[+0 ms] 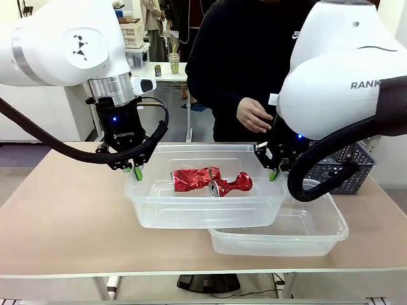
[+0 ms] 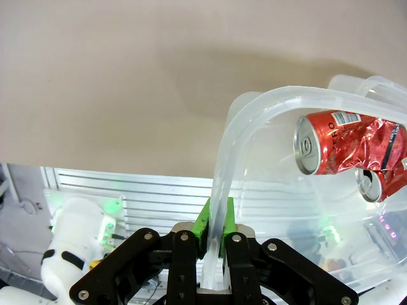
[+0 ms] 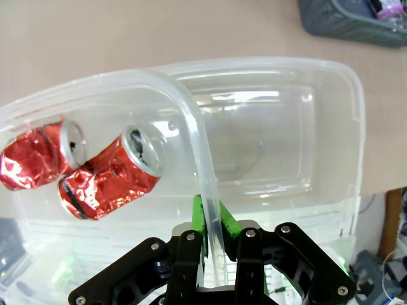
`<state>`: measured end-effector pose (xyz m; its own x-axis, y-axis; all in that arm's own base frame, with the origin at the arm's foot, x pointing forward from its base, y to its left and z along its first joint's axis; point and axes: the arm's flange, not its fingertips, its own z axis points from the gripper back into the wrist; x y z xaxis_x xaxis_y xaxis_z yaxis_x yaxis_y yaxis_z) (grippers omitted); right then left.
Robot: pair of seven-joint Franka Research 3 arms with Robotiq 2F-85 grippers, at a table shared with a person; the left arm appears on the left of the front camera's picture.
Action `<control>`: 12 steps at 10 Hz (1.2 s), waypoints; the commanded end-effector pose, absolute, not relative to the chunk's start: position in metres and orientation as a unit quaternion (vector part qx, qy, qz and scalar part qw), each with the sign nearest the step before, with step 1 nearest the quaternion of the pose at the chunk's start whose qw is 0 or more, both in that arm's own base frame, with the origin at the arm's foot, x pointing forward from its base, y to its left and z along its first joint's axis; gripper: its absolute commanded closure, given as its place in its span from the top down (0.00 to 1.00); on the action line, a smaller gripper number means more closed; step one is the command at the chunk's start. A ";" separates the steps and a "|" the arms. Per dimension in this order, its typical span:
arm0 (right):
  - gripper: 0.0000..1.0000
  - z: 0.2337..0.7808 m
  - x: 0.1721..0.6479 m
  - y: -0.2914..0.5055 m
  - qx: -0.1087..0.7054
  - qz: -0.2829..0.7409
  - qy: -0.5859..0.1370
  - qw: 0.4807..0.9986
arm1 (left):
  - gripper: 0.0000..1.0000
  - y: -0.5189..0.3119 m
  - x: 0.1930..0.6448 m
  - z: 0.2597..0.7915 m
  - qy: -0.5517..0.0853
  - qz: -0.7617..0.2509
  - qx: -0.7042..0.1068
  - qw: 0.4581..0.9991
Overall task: Sort the waste into each basket.
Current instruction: Offer the picked Organizing box to the human.
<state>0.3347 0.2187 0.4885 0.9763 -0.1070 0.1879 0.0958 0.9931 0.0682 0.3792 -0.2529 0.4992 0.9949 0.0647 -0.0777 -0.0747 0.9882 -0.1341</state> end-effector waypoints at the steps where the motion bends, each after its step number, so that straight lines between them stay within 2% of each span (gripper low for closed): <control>1: 0.06 0.491 0.339 0.217 0.031 -0.049 -0.095 0.994 | 0.06 -0.248 0.376 0.502 0.033 0.040 -0.071 0.996; 12: 0.06 0.491 0.339 0.217 0.031 -0.049 -0.095 0.994 | 0.06 -0.248 0.376 0.502 0.033 0.040 -0.071 0.996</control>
